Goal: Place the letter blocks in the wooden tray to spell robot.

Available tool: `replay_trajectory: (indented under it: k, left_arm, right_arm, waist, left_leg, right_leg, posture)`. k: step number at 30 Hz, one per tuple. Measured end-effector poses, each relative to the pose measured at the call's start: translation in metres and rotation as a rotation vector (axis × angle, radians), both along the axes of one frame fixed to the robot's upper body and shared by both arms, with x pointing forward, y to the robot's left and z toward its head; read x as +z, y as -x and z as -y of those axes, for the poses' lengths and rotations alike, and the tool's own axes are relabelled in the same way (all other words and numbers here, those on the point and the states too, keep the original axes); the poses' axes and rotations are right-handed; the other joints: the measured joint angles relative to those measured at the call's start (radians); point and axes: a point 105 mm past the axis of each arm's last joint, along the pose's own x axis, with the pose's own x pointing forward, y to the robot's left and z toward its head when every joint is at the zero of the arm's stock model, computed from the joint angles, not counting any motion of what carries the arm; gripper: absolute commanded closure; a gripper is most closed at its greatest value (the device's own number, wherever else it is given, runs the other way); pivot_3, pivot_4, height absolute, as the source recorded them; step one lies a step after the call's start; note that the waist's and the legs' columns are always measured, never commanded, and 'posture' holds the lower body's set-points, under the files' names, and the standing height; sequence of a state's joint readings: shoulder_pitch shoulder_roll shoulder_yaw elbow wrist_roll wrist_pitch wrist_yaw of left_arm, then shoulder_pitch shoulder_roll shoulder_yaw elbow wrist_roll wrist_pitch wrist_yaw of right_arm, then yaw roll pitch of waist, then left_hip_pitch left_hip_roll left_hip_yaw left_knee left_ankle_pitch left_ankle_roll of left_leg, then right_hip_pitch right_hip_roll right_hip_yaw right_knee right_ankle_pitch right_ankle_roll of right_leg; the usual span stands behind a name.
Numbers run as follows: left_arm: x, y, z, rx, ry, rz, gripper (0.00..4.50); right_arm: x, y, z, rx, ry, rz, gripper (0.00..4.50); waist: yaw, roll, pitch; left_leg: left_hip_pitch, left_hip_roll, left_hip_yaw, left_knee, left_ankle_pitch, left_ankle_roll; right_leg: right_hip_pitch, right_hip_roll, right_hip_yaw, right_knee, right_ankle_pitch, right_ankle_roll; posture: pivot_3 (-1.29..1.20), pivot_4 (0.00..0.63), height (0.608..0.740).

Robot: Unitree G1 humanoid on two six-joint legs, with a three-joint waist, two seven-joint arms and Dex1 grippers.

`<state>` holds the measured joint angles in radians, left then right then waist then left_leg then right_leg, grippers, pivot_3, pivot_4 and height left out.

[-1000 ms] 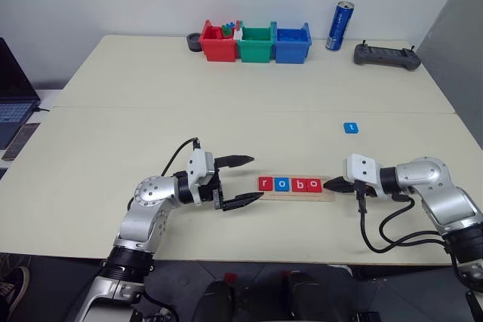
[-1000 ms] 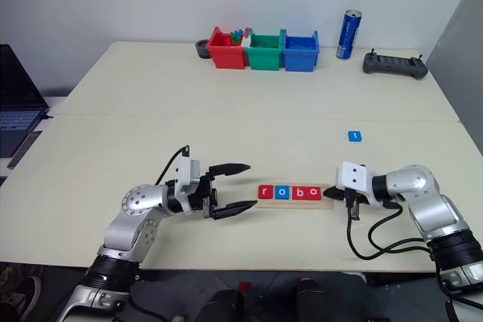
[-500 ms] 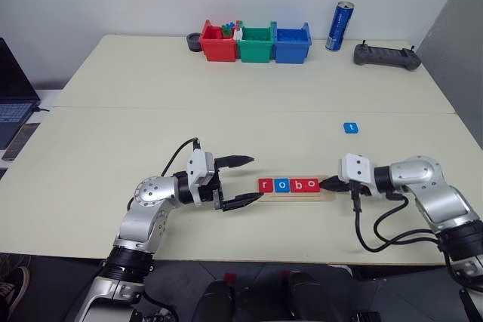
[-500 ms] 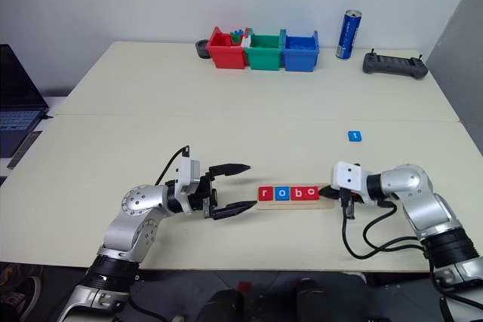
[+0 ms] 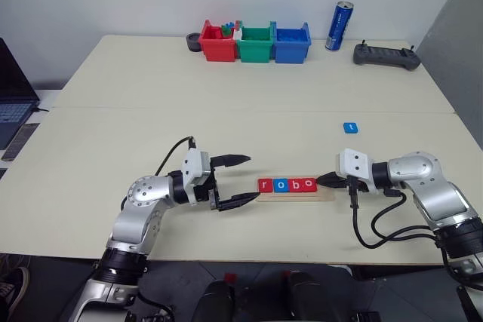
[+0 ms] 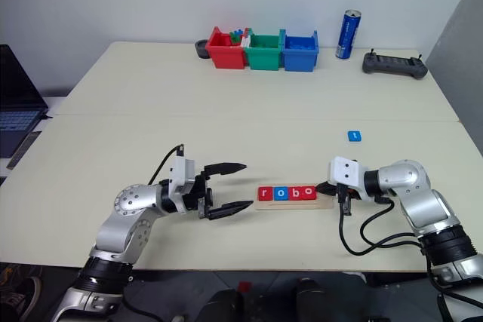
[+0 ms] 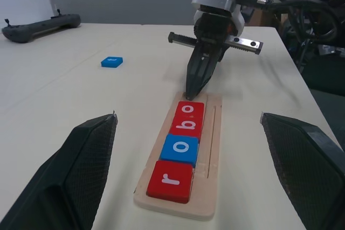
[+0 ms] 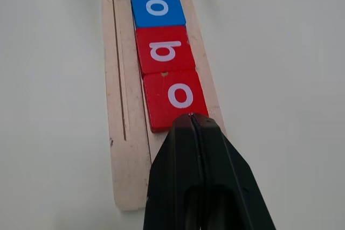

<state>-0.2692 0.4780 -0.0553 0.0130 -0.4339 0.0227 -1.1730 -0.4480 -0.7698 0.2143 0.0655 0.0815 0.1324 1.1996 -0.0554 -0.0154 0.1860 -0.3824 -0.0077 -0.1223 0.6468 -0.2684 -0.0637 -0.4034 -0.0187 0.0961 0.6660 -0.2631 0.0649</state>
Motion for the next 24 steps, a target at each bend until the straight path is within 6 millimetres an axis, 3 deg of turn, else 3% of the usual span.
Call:
replay_trajectory:
  k: [3,8,16,24]
  left_arm:
    - [0.001,0.006,-0.007,0.013,0.025,-0.010,0.00]
    - [-0.015,0.020,-0.023,0.016,0.000,-0.094,0.00]
    - [-0.001,0.017,-0.037,0.069,0.119,-0.090,0.00]
    - [-0.005,0.034,-0.040,0.090,0.193,-0.137,0.00]
  right_arm:
    - [0.001,0.004,0.000,0.000,-0.010,-0.007,4.48]
    - [-0.001,0.009,0.003,-0.009,-0.005,-0.022,4.48]
    - [0.004,0.010,0.001,-0.017,-0.028,-0.013,4.48]
    - [0.001,0.014,0.007,-0.045,-0.033,-0.030,4.48]
  waist:
    - [0.001,0.000,0.000]
    - [0.000,0.000,0.000]
    - [0.002,0.000,0.000]
    - [0.002,0.000,0.000]
  left_leg:
    - [0.000,0.000,0.000,0.000,0.000,0.000]
    - [0.000,0.000,0.000,0.000,0.000,0.000]
    - [0.000,0.000,0.000,0.000,0.000,0.000]
    - [0.000,0.000,0.000,0.000,0.000,0.000]
  right_leg:
    - [0.000,0.000,0.000,0.000,0.000,0.000]
    - [0.000,0.000,0.000,0.000,0.000,0.000]
    - [0.000,0.000,0.000,0.000,0.000,0.000]
    - [0.000,0.000,0.000,0.000,0.000,0.000]
  posture:
    - [0.00,0.150,0.740]
    - [0.00,0.150,0.740]
    - [0.00,0.150,0.740]
    - [0.00,0.150,0.740]
